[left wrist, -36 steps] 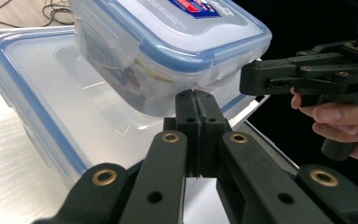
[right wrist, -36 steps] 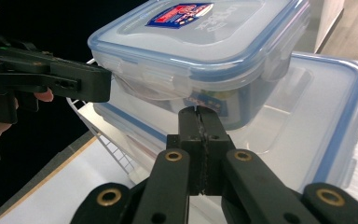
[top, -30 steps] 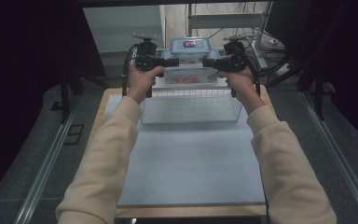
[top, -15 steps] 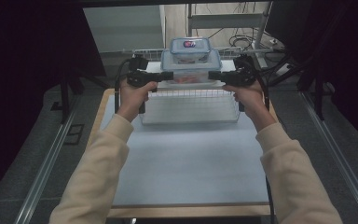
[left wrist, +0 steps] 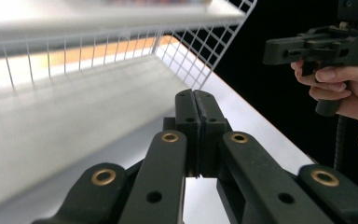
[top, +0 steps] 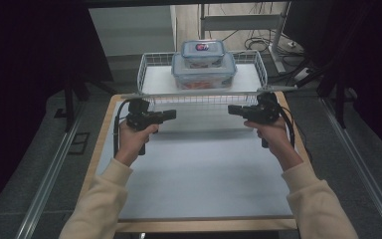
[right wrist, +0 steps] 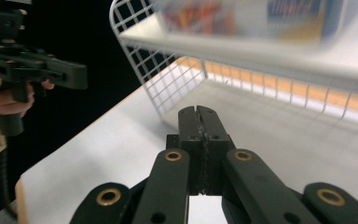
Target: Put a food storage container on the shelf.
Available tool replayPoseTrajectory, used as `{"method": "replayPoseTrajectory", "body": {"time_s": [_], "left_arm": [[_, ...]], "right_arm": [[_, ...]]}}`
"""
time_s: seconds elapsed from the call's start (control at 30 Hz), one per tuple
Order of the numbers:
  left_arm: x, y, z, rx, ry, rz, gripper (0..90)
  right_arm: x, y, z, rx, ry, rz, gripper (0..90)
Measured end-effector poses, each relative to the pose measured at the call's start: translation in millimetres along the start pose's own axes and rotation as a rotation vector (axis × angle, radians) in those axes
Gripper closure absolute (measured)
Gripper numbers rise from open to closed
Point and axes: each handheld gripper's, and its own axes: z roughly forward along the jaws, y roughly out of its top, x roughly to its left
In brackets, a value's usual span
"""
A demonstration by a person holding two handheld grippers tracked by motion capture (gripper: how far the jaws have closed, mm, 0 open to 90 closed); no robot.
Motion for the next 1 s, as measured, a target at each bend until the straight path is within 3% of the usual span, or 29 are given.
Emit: {"method": "replayPoseTrajectory", "body": {"time_s": [0.27,0.37,0.43,0.5,0.57,0.6,0.67,0.73,1.0], "left_arm": [[1.8,-60.2,-5.9,0.017,-0.01,-0.021,89.1],[2.3,-81.2,-2.6,0.052,0.005,-0.018,87.8],[5.1,-96.9,0.6,0.074,-0.001,-0.039,86.6],[8.1,-108.8,3.0,0.076,0.002,-0.055,82.5],[10.9,-120.6,7.1,0.098,0.022,-0.069,69.9],[11.0,-123.9,8.0,0.102,0.031,-0.07,60.4],[11.0,-128.8,8.6,0.121,0.056,-0.058,49.2],[11.2,-130.4,8.0,0.124,0.083,-0.049,41.6],[16.8,-135.9,8.8,0.148,0.134,-0.043,30.6]], "right_arm": [[-5.7,-64.0,-16.7,0.025,0.047,0.042,89.0],[-8.4,-87.2,-20.4,0.042,0.05,0.054,87.7],[-9.3,-100.3,-21.1,0.057,0.052,0.063,85.6],[-10.0,-115.2,-20.5,0.073,0.061,0.069,82.0],[-10.4,-130.2,-17.8,0.101,0.06,0.065,72.0],[-11.0,-136.4,-15.4,0.144,0.044,0.059,63.8],[-12.6,-141.6,-14.8,0.158,0.025,0.054,55.2],[-14.4,-141.4,-15.4,0.144,0.015,0.082,45.2],[-15.3,-144.0,-21.0,0.132,-0.062,0.055,33.8]]}}
